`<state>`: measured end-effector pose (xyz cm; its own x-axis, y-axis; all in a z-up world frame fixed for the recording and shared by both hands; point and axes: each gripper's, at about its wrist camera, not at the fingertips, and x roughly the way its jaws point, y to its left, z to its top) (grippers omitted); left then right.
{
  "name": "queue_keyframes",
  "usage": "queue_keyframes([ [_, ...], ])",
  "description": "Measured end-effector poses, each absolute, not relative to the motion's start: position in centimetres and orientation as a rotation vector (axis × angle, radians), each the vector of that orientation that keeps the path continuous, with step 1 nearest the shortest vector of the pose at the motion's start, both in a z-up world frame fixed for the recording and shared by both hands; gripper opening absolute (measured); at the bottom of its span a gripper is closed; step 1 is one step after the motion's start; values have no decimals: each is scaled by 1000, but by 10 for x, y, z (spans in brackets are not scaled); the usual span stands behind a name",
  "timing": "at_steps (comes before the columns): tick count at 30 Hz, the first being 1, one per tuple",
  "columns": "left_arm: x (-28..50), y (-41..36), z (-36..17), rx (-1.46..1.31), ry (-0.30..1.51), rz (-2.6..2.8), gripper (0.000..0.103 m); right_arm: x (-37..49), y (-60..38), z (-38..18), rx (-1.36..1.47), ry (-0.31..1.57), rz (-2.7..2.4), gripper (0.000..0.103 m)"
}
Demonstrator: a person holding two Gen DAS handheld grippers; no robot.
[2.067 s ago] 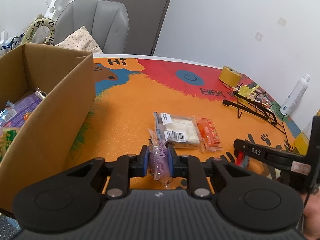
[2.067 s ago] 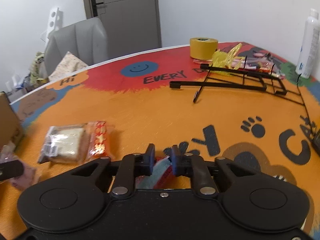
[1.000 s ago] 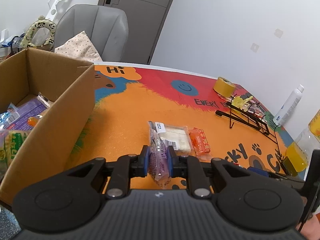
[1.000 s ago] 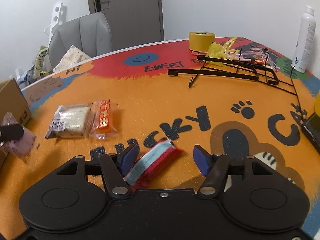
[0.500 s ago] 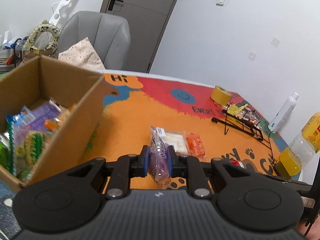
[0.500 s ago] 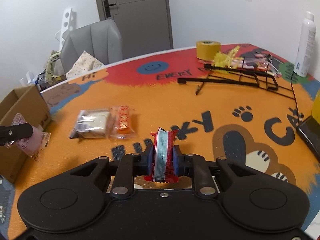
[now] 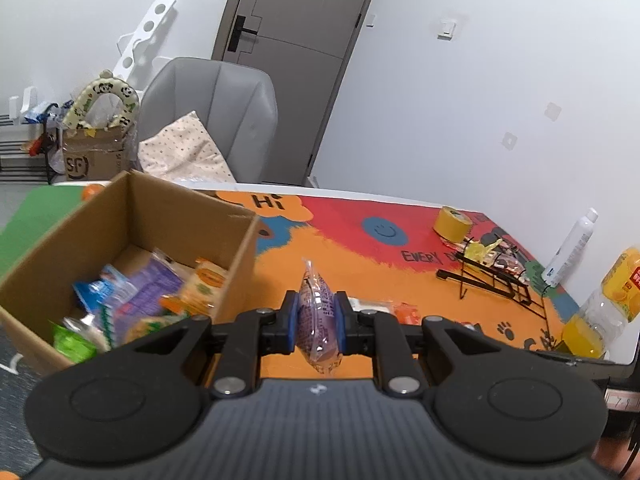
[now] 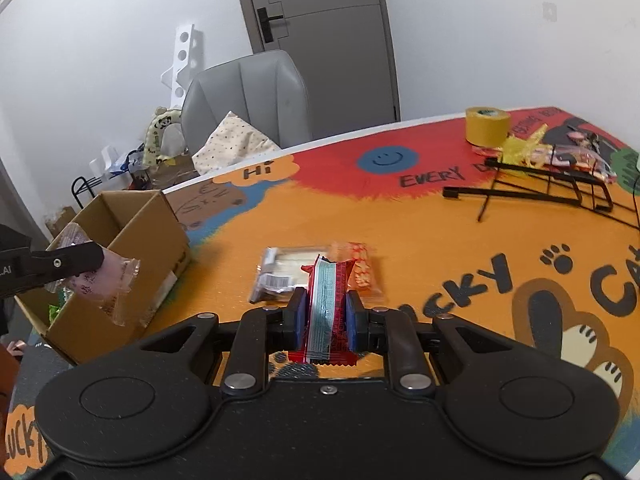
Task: Organize snacks
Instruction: 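Carry the pink packet and red-white packet over the cardboard box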
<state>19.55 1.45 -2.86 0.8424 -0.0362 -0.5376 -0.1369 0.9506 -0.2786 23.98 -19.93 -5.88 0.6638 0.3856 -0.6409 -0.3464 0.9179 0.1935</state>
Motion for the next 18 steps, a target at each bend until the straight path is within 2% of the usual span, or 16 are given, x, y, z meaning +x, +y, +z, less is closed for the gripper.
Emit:
queue_keyframes([
  [18,171,76,-3,-257,581,127,17,231,-125,-25,37,700,572,19],
])
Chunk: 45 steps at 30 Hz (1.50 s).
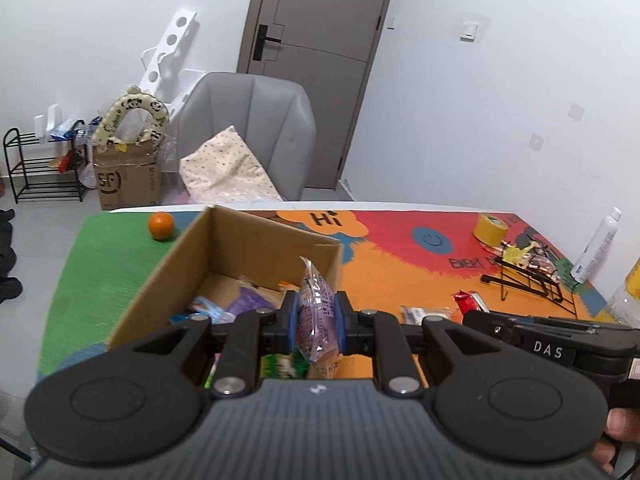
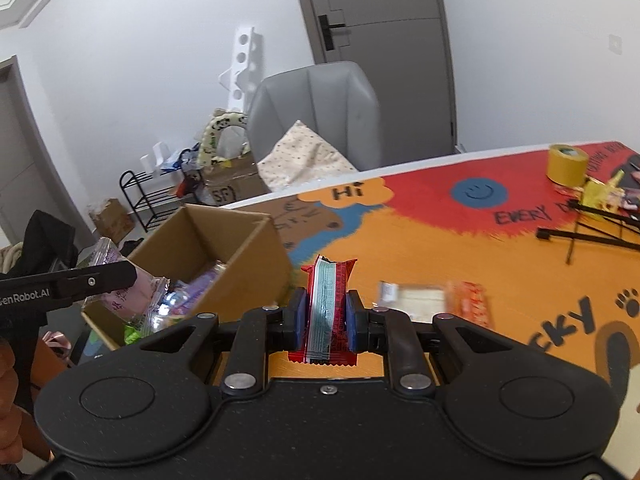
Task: Organize snacks
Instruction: 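Carry the pink packet and red-white packet over the cardboard box, then open the left gripper over the box while the right releases the red-white packet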
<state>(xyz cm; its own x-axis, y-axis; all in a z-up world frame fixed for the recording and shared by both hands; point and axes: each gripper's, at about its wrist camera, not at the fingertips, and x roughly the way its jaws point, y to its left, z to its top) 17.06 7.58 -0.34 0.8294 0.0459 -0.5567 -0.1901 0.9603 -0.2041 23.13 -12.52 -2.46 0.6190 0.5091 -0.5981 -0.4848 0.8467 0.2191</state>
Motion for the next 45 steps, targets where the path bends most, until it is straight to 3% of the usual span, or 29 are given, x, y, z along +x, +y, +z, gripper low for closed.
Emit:
queue_keyframes([
  [31,170,149,-26,-270,616,288,18,219,-41,-21,-4,701,682,19],
  [40,161,159,-24,-314,603,306,27,226,-26,-25,0,711,690,19],
  [45,157,163,-24,-327,604,296,38,233,-14,-28,9,724,703,19],
])
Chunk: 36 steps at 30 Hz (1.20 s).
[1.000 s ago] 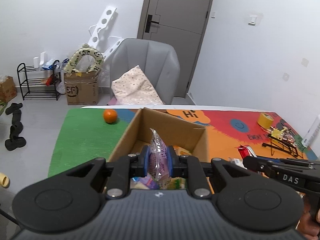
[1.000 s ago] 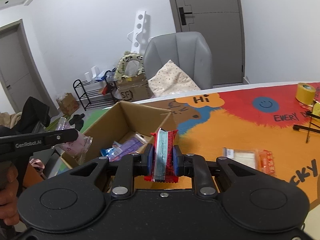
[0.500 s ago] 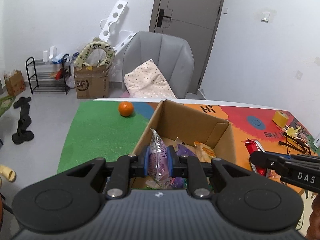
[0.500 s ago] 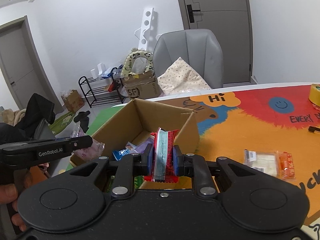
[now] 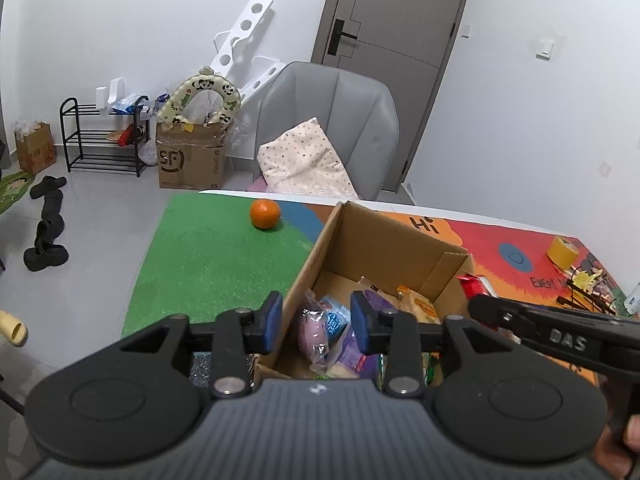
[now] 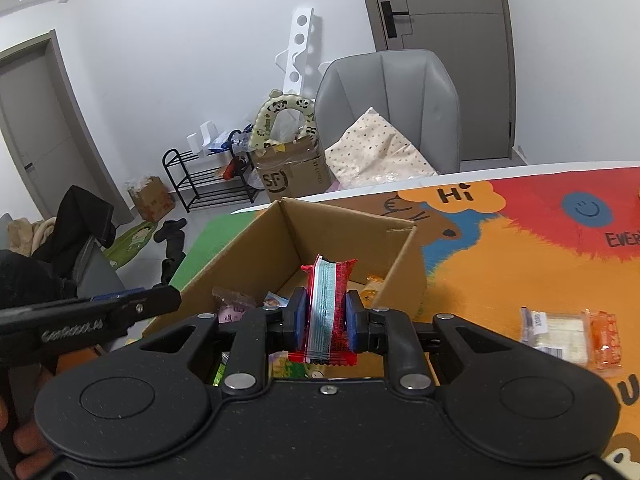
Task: Organize snacks
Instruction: 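Open the left gripper over the box while the right releases the red-white packet, then move both open grippers back to the bread and orange packets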
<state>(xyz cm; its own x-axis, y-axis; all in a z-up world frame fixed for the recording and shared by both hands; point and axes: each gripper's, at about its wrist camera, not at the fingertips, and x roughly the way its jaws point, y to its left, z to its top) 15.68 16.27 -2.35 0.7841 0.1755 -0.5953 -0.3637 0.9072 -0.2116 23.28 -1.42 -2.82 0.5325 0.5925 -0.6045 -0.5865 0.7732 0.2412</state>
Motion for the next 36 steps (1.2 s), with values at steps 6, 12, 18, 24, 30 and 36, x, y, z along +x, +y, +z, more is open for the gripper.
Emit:
queue_keyframes([
  [6,152,166,-23,-334,600,301,46,237,-2,-30,27,725,729,19],
  [12,150,172,-22,-353,596,311,49,239,0,-27,50,692,745,53],
  [18,149,168,-21,-360,585,310,65,240,-19,-28,91,706,722,61],
  [24,151,153,-21,-346,574,291,77,233,-45,-30,104,700,688,70],
  [30,156,133,-22,-319,570,262,84,227,-68,-34,98,688,645,86],
  [36,162,115,-27,-291,574,246,90,225,-96,-38,129,701,606,96],
])
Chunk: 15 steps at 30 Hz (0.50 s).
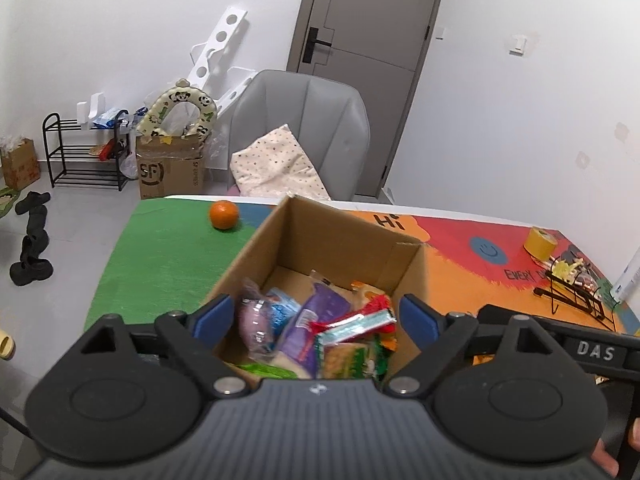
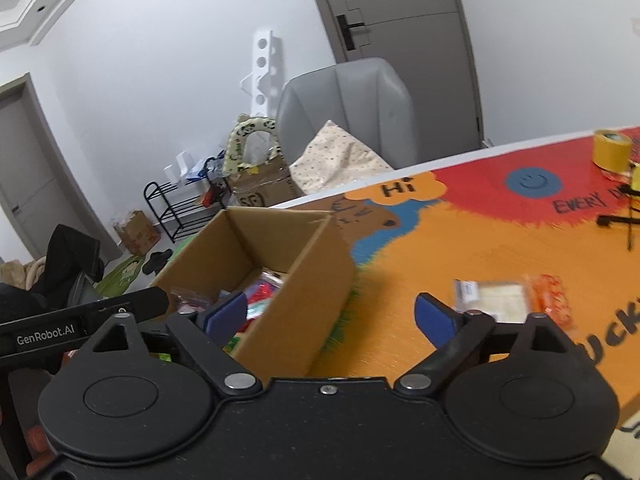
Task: Organize snacks
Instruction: 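Move both open grippers back to the bread and orange packets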
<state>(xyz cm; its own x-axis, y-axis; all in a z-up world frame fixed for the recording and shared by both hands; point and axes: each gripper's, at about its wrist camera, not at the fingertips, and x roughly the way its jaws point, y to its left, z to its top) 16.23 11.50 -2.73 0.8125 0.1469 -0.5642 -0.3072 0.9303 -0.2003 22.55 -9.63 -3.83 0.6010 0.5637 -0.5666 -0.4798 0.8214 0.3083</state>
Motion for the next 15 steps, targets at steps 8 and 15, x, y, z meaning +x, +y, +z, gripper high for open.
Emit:
queue_keyframes([
  [8,174,86,-29,-280,602,186,91,227,-133,-45,153,722,559,103],
  [15,185,60,-29,-264,614,144,94,230,-164,-50,191,728,505,103],
])
